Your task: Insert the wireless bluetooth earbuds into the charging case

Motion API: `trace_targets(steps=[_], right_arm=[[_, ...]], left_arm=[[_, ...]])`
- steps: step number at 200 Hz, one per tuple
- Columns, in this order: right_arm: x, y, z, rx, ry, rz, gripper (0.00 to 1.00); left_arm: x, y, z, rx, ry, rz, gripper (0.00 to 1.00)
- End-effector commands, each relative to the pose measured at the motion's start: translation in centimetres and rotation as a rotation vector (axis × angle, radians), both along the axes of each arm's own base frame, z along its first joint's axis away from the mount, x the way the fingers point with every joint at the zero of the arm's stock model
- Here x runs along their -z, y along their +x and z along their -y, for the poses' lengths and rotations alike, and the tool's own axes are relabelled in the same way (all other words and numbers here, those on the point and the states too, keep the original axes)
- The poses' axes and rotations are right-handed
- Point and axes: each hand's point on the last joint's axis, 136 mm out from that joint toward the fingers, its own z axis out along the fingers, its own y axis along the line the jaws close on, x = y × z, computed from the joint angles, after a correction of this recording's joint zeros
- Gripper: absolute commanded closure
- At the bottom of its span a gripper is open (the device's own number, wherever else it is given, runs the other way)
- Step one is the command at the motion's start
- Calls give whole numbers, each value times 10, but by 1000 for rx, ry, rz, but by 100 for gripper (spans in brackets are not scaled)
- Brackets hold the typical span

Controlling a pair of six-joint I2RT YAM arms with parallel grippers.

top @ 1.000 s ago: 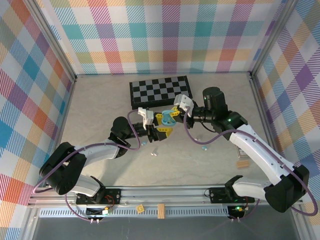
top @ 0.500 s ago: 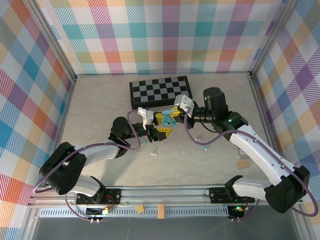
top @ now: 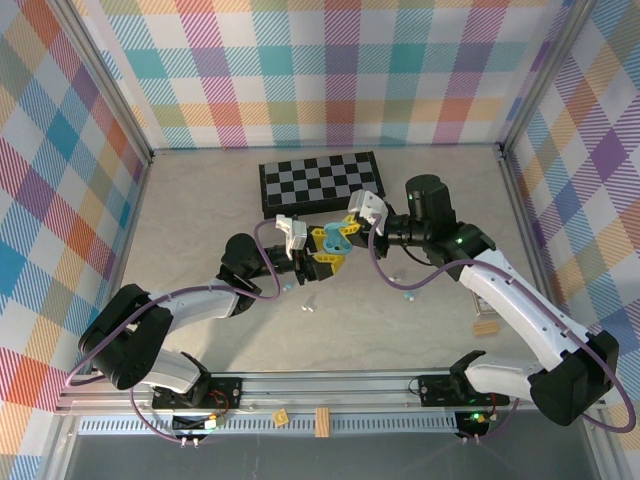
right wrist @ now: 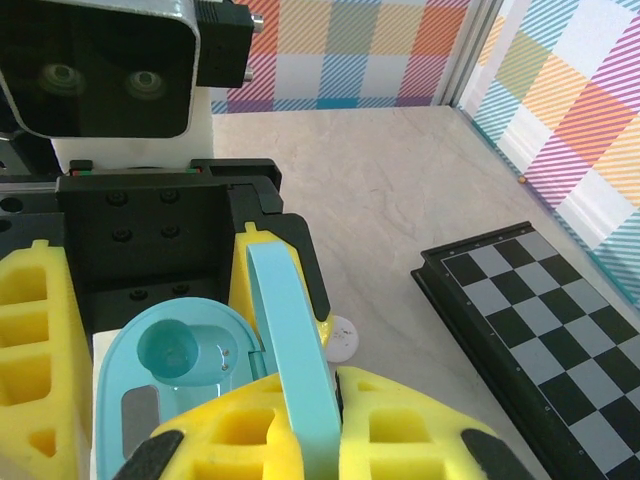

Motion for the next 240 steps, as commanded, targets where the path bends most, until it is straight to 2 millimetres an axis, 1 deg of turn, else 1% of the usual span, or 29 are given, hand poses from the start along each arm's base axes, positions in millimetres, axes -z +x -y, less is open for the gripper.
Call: trace_targets(steps=[1,58,69,96,107,123,130,134,153,170,181,204,215,225,240], right_arm=[[-2,-4,-3,-38,7,1,100],[-6,-5,-3,-37,14,-3,100],[-8,-5,-3,-35,19,-5,97],[-16,-5,-1,-20,46,4,83],[-19,-7,-1,-17,57,8,73],[-24,-11,1,-16,76,5,54],[-27,-13,2,-23,88,2,49],[-29,-14,2,-24,94,1,45],[-39,-19,7,-19,143,-13,42],[-52,-21,15,4,209,-30,39],[-59,-20,24,35,254,-31,37],[-59,-16,45,126,319,-44,34],[-53,-10,56,194,335,-64,33],[-46,-3,68,285,368,-128,31],[-26,7,88,426,385,-201,28]], left_arm=[[-16,-8,-1,26,-41,62,54],[-16,-9,-2,28,-41,64,61],[-15,-9,-2,26,-39,62,62],[-13,-8,-2,20,-38,61,62],[-11,-7,-2,17,-37,58,62],[-11,-6,-3,12,-37,56,62],[-10,-5,-3,9,-37,56,62],[-10,-4,-3,6,-38,55,62],[-9,-2,-5,-2,-42,55,62],[-8,1,-7,-11,-46,50,62],[-7,3,-10,-17,-50,48,62],[-5,7,-14,-32,-51,45,62],[-6,9,-16,-38,-52,51,62],[-7,10,-18,-44,-53,52,62],[-9,11,-22,-52,-57,59,62]])
